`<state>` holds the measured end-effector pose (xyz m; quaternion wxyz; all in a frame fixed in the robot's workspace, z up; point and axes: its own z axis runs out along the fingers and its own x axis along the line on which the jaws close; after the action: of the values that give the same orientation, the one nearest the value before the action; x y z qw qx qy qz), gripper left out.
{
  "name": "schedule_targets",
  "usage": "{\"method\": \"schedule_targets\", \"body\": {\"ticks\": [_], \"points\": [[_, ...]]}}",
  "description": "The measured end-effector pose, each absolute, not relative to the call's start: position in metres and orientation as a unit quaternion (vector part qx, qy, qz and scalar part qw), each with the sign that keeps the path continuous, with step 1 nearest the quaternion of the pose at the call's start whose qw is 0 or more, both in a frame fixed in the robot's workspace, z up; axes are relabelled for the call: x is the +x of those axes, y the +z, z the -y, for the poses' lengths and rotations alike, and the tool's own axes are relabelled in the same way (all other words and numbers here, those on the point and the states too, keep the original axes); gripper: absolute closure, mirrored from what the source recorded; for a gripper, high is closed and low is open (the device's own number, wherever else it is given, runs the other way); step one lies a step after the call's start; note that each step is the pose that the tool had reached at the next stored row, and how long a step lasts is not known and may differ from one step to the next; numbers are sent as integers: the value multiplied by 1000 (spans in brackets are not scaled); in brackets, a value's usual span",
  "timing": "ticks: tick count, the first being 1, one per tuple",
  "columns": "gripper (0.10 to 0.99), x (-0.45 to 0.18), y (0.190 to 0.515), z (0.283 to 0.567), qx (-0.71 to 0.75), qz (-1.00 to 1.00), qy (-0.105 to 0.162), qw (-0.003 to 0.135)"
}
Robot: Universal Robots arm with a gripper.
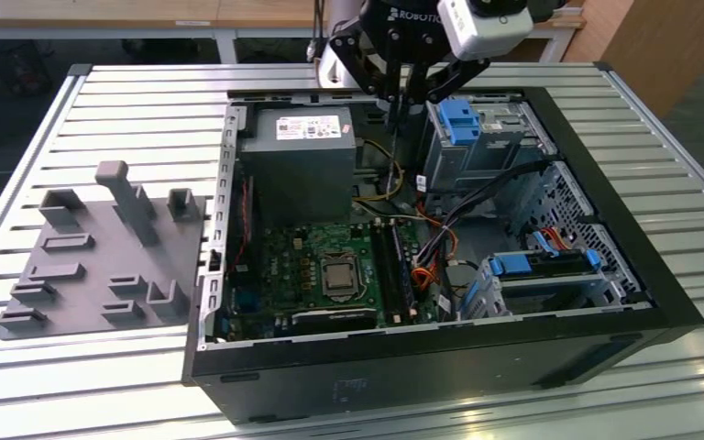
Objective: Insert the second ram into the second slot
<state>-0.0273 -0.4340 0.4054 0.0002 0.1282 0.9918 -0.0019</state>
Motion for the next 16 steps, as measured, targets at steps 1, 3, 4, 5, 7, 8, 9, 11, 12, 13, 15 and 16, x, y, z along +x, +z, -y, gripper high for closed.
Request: {"method": "schedule_targets", "body": {"ticks": [1, 3, 4, 5, 7, 8, 9, 11, 12, 13, 15, 16], "points": [[949, -27, 405, 434, 128, -992, -2, 0], [949, -27, 405, 434, 128, -992, -2, 0], [949, -27, 404, 434, 128, -992, -2, 0], [949, -27, 404, 434, 128, -992, -2, 0], [949, -27, 403, 434, 128, -992, -2, 0], [949, -27, 403, 434, 128, -992, -2, 0], [949, -27, 403, 434, 128, -992, -2, 0], [949, -27, 403, 434, 125, -992, -2, 0], [949, -27, 402, 434, 123, -992, -2, 0], [949, -27, 402, 434, 120, -993, -2, 0], [949, -27, 402, 434, 113, -994, -2, 0], [949, -27, 401, 434, 109, -994, -2, 0]]}}
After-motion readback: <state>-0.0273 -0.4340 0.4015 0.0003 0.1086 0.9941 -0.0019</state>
